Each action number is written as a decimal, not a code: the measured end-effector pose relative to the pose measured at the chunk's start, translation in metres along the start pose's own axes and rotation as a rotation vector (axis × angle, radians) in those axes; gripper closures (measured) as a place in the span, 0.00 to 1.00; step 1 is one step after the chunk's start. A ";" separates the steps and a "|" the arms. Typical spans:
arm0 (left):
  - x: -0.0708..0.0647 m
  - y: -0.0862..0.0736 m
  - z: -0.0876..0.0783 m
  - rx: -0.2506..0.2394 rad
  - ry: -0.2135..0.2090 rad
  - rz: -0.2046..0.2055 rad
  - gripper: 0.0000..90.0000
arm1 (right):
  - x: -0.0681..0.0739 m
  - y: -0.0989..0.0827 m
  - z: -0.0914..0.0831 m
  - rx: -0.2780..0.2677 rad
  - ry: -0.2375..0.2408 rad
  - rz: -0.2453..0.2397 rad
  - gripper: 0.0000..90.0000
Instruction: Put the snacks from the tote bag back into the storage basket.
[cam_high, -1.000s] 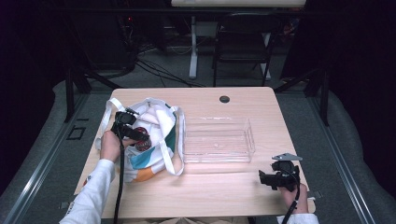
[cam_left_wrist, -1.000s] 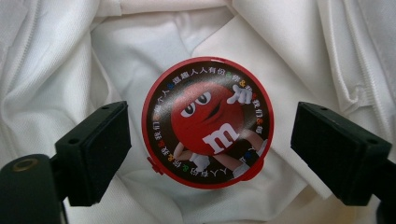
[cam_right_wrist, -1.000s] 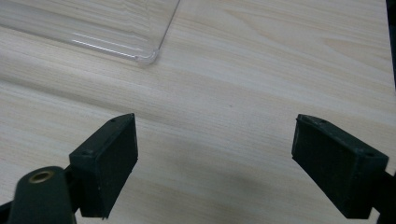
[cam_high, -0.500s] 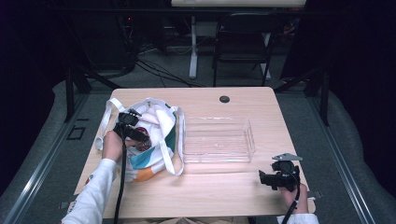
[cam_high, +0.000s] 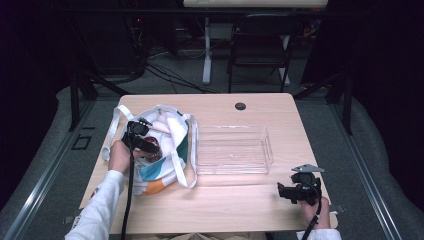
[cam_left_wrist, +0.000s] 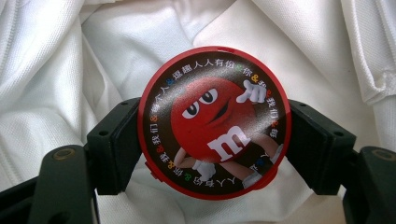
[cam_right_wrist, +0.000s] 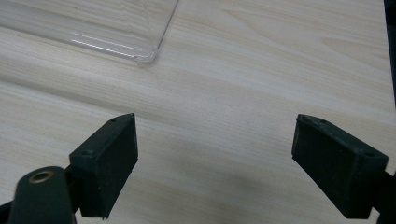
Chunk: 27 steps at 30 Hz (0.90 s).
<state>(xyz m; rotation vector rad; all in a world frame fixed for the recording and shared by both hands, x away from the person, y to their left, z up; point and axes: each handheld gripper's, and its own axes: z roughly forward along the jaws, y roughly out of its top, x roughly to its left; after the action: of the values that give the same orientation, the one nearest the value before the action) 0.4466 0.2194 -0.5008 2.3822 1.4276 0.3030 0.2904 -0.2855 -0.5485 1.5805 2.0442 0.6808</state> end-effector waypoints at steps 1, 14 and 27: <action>0.000 0.000 0.000 0.001 0.001 0.000 0.29 | 0.000 0.000 0.000 0.000 0.000 0.000 0.16; -0.001 0.000 -0.006 -0.011 -0.013 0.009 0.29 | 0.000 0.000 0.000 -0.001 -0.003 0.002 0.16; 0.000 0.000 -0.016 -0.031 -0.012 0.011 0.29 | 0.000 0.000 0.000 0.000 -0.006 0.002 0.16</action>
<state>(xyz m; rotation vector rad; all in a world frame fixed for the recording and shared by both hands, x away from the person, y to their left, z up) 0.4408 0.2229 -0.4859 2.3645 1.3951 0.3111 0.2900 -0.2860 -0.5485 1.5831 2.0391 0.6761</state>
